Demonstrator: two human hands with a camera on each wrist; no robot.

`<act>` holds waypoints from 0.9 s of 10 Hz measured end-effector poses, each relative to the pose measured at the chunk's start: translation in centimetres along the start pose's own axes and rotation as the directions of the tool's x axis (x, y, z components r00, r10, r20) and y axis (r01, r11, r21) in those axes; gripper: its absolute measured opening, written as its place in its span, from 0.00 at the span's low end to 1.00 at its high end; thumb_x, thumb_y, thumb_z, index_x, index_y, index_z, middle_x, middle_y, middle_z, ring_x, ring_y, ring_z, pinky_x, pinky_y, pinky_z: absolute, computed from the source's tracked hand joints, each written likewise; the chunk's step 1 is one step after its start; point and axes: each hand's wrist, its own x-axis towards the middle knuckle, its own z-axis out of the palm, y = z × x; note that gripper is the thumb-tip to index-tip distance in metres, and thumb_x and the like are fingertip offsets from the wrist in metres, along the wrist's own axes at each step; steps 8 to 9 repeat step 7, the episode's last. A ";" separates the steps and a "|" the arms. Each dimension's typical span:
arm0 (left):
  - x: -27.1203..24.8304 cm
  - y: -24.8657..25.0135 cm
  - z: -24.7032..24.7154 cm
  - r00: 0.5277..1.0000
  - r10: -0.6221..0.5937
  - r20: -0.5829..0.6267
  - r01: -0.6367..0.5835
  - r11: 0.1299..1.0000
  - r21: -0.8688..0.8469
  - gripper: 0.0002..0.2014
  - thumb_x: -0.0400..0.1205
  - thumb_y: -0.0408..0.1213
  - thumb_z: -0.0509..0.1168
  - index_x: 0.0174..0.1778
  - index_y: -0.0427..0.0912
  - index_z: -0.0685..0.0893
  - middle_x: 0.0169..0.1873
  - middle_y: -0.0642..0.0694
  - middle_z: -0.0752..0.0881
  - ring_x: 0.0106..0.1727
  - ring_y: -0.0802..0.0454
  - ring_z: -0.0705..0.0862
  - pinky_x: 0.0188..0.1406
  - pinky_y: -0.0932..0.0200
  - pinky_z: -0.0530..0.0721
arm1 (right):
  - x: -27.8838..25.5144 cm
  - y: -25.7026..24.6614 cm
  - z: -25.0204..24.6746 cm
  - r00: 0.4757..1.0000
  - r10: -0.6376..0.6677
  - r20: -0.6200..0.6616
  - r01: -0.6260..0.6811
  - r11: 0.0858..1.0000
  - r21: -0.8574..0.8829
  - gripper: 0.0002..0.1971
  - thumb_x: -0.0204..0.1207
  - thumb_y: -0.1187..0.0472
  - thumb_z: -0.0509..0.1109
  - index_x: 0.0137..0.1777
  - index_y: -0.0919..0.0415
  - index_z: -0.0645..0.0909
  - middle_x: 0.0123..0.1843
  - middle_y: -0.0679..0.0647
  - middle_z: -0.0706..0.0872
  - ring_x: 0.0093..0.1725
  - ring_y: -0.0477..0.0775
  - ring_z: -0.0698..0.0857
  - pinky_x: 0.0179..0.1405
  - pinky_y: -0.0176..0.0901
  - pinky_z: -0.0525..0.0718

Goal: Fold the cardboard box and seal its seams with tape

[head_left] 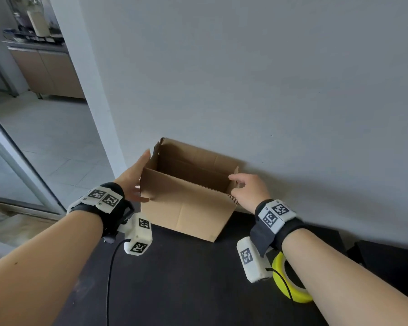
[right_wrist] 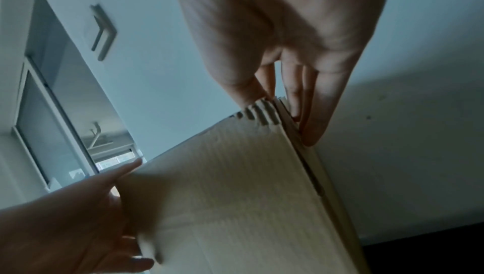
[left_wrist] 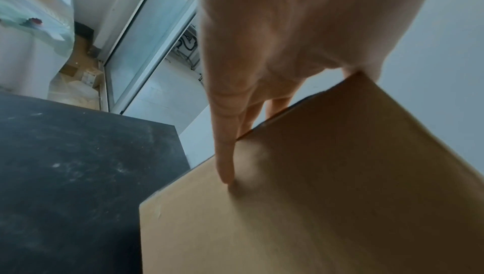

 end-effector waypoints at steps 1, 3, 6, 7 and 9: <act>1.0 0.9 -0.1 0.997 -0.051 0.055 0.047 0.996 0.080 0.21 0.77 0.59 0.61 0.52 0.43 0.77 0.50 0.42 0.78 0.54 0.41 0.80 0.52 0.39 0.84 | 1.2 -0.6 -0.2 0.998 0.060 -0.028 -0.061 0.996 -0.063 0.27 0.72 0.71 0.63 0.73 0.56 0.77 0.72 0.55 0.80 0.71 0.56 0.78 0.69 0.40 0.72; 2.0 1.2 -0.1 0.999 -0.018 0.035 0.011 0.978 0.207 0.17 0.83 0.49 0.51 0.57 0.41 0.76 0.51 0.41 0.79 0.50 0.41 0.80 0.39 0.43 0.88 | 1.5 -1.6 0.2 0.995 0.096 -0.020 -0.098 0.978 -0.183 0.29 0.72 0.70 0.63 0.74 0.56 0.75 0.72 0.55 0.80 0.70 0.57 0.79 0.69 0.43 0.75; 1.7 1.2 -1.1 0.997 0.043 0.064 -0.064 0.928 0.368 0.31 0.82 0.64 0.49 0.64 0.41 0.77 0.60 0.42 0.80 0.55 0.42 0.83 0.49 0.42 0.88 | -0.2 -2.4 0.1 0.995 0.097 0.036 -0.079 0.940 -0.331 0.25 0.74 0.67 0.63 0.72 0.57 0.77 0.71 0.55 0.80 0.70 0.59 0.78 0.67 0.44 0.77; 0.9 2.4 -0.9 0.952 0.305 -0.014 -0.238 0.772 0.590 0.35 0.81 0.65 0.46 0.76 0.42 0.68 0.71 0.40 0.76 0.71 0.39 0.74 0.70 0.42 0.74 | -0.6 -3.1 -1.9 0.997 0.073 0.029 -0.060 0.943 -0.328 0.23 0.80 0.57 0.62 0.76 0.55 0.72 0.75 0.53 0.77 0.73 0.57 0.76 0.69 0.44 0.73; 0.9 2.4 -0.9 0.952 0.305 -0.014 -0.238 0.772 0.590 0.35 0.81 0.65 0.46 0.76 0.42 0.68 0.71 0.40 0.76 0.71 0.39 0.74 0.70 0.42 0.74 | -0.6 -3.1 -1.9 0.997 0.073 0.029 -0.060 0.943 -0.328 0.23 0.80 0.57 0.62 0.76 0.55 0.72 0.75 0.53 0.77 0.73 0.57 0.76 0.69 0.44 0.73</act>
